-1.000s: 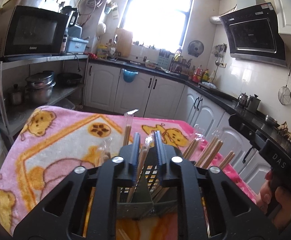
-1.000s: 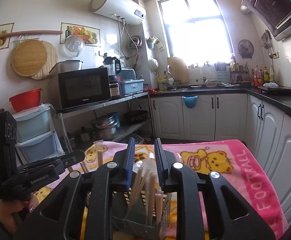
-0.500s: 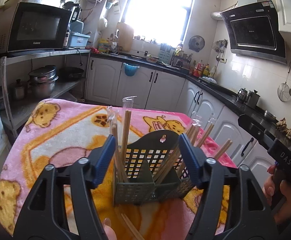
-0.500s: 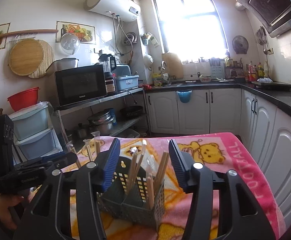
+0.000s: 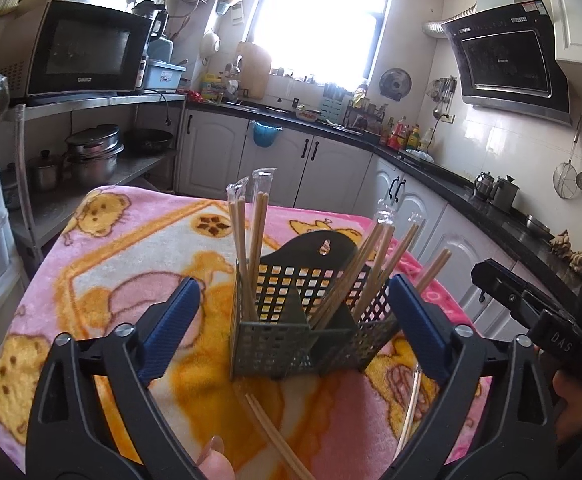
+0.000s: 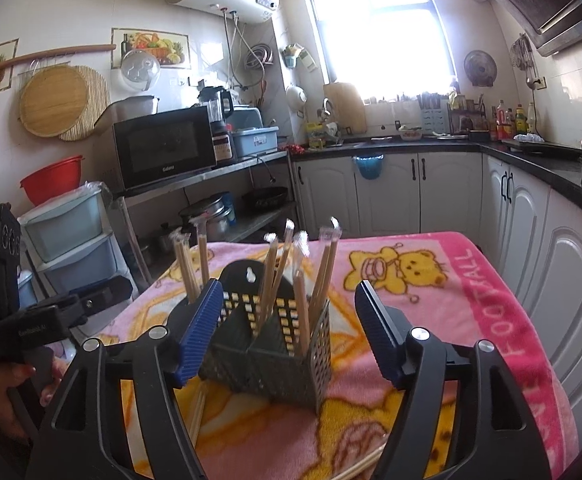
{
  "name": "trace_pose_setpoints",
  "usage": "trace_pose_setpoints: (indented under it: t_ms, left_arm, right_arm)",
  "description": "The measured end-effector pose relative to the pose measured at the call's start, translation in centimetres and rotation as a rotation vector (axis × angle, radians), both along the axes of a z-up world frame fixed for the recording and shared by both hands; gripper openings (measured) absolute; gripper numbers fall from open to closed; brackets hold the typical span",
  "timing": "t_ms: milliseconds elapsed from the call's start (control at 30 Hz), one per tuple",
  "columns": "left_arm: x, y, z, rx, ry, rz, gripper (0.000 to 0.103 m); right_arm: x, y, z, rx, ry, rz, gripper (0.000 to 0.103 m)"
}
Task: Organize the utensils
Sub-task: 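Withdraw both open tools and move them toward the last loose chopsticks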
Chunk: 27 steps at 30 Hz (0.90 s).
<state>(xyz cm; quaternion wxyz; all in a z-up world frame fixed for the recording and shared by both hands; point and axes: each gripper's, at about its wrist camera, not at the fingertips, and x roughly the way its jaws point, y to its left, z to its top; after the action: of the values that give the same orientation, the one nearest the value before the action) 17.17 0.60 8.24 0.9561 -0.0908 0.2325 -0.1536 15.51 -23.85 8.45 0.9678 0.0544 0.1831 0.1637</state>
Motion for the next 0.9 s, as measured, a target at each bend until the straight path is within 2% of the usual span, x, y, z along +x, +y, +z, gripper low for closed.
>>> trace_pose_setpoints:
  t_ms: [233, 900]
  left_arm:
    - [-0.9, 0.4, -1.4, 0.000, 0.034, 0.010, 0.092]
    - [-0.9, 0.6, -5.6, 0.024, 0.162, 0.033, 0.092]
  right_arm:
    - [-0.7, 0.6, -1.3, -0.017, 0.043, 0.022, 0.072]
    - [-1.8, 1.4, -4.6, -0.062, 0.142, 0.061, 0.072]
